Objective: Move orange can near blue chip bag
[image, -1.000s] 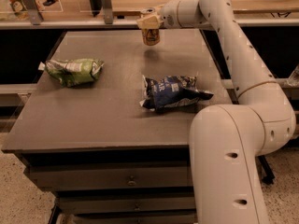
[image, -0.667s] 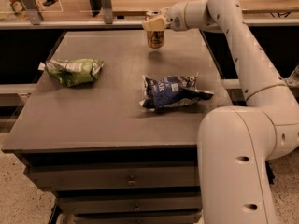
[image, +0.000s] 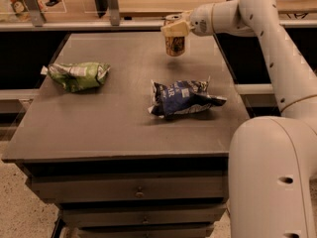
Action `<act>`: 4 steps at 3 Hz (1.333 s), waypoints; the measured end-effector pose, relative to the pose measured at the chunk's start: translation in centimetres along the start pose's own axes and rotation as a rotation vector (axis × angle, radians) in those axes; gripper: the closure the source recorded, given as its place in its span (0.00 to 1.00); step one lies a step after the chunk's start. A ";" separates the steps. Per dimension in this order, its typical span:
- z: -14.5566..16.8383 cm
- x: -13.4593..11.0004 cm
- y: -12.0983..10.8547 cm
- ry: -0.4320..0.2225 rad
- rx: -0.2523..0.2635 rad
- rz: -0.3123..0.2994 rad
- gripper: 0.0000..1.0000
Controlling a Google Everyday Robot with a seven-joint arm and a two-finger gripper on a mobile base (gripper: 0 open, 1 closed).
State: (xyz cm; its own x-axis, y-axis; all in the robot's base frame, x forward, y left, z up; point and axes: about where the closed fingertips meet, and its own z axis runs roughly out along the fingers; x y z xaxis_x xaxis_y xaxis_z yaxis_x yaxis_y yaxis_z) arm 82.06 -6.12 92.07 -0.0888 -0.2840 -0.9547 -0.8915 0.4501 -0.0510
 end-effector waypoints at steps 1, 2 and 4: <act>-2.2 0.6 0.9 0.001 -0.012 0.005 1.00; -3.8 1.2 2.5 -0.005 -0.025 0.014 1.00; -6.2 3.2 7.5 -0.019 -0.041 0.037 1.00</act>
Offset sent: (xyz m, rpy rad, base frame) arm -0.0865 -0.0350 -0.0120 0.0254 0.0341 0.0264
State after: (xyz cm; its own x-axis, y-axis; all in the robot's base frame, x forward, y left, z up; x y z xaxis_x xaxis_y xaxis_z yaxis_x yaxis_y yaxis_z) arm 72.35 -8.86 90.47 -0.1139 -0.2509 -0.9613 -0.9052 0.4249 -0.0037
